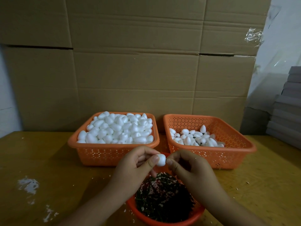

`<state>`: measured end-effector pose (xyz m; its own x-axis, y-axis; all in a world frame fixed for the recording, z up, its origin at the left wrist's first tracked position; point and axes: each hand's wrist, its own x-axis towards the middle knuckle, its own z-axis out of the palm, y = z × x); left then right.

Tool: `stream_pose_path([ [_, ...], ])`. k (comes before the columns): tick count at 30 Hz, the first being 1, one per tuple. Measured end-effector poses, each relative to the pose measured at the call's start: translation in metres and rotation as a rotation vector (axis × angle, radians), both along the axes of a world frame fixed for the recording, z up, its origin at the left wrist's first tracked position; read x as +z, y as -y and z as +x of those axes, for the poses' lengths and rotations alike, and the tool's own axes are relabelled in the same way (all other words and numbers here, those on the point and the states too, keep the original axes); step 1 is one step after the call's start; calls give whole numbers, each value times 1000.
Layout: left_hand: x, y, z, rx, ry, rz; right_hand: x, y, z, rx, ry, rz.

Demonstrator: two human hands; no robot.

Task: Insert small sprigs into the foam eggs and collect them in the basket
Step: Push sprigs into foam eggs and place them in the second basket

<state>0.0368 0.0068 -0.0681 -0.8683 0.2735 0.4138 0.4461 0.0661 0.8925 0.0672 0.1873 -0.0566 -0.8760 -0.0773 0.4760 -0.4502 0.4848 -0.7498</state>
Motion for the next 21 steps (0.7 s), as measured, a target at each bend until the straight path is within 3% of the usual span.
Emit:
stream_pose_path([
  [21,-1,2,3,1,-20,-71,-1,0,2,-3,-19,-74],
])
